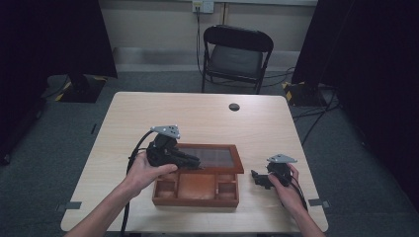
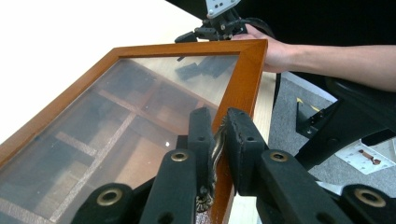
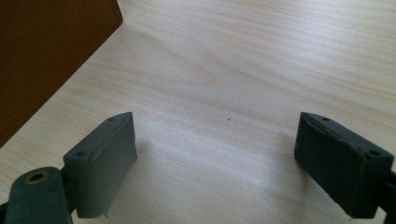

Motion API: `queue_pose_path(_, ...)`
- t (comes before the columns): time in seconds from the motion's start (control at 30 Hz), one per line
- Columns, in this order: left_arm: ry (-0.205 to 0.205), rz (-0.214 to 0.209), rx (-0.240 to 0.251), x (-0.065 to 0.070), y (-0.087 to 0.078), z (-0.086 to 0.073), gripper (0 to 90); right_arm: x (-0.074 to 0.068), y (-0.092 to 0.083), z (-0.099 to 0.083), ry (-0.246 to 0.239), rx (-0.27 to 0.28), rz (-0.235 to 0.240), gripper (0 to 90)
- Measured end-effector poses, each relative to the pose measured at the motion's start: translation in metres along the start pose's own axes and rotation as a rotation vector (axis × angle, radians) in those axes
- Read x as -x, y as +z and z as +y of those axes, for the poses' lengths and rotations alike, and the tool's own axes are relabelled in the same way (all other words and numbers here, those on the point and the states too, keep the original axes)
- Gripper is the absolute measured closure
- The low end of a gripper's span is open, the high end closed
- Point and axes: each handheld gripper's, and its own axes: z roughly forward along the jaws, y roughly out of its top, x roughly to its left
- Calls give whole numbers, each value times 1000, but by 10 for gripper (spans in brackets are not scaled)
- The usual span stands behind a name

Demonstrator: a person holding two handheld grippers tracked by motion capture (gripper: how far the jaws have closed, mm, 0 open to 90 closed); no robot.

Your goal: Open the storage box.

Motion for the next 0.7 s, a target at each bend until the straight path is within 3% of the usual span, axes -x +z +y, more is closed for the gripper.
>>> queue_pose_path(0.7,8,13,2,-3,-5,12,807,0,0,0,-2,0,3,122)
